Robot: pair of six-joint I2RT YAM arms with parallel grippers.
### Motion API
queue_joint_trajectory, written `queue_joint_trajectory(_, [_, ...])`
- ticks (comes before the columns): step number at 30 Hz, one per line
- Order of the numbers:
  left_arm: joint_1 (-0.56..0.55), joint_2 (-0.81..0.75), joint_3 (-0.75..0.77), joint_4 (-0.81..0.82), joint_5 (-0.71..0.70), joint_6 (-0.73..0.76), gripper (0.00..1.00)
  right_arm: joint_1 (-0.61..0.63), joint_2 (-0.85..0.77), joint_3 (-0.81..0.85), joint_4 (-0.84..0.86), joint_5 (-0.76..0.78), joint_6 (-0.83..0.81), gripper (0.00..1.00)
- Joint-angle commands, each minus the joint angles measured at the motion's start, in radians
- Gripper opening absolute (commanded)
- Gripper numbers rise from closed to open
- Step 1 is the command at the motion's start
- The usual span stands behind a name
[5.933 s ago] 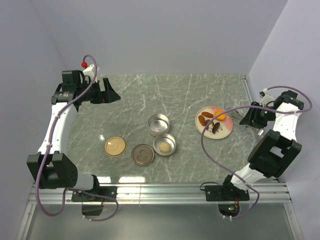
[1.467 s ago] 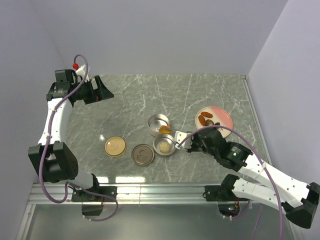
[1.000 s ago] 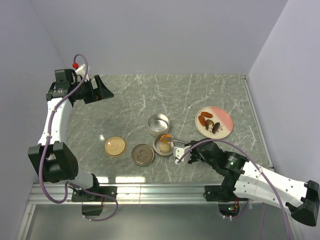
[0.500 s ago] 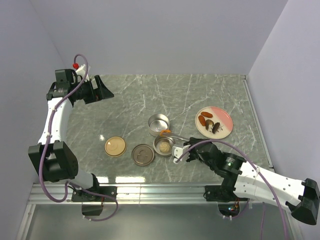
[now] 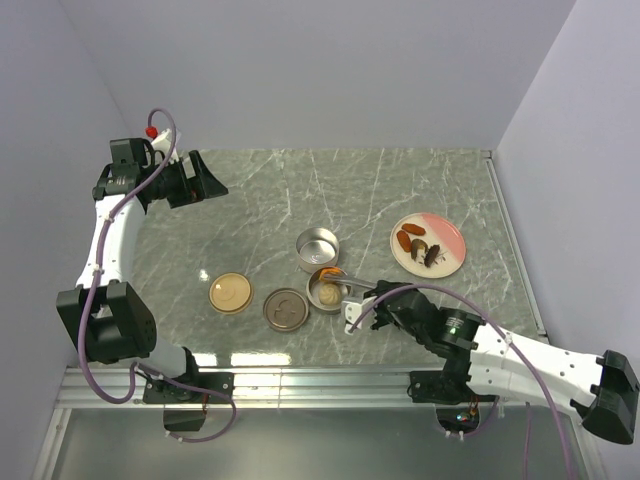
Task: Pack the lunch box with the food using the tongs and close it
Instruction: Place the food into the lunch box
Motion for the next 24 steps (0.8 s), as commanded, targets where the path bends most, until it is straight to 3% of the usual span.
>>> queue_joint_trajectory(1, [0.003, -0.005, 0.031, 0.009, 0.027, 0.001, 0.97, 0.01, 0.017, -0.015, 0.097, 0.048, -0.022, 0.0])
queue_joint_trajectory(10, [0.003, 0.001, 0.034, 0.006, 0.024, 0.004, 0.97, 0.032, 0.039, -0.013, 0.101, 0.07, -0.027, 0.0])
queue_joint_trajectory(24, [0.003, 0.015, 0.046, 0.0, 0.03, 0.01, 0.97, 0.05, 0.006, 0.027, -0.027, 0.007, -0.003, 0.43])
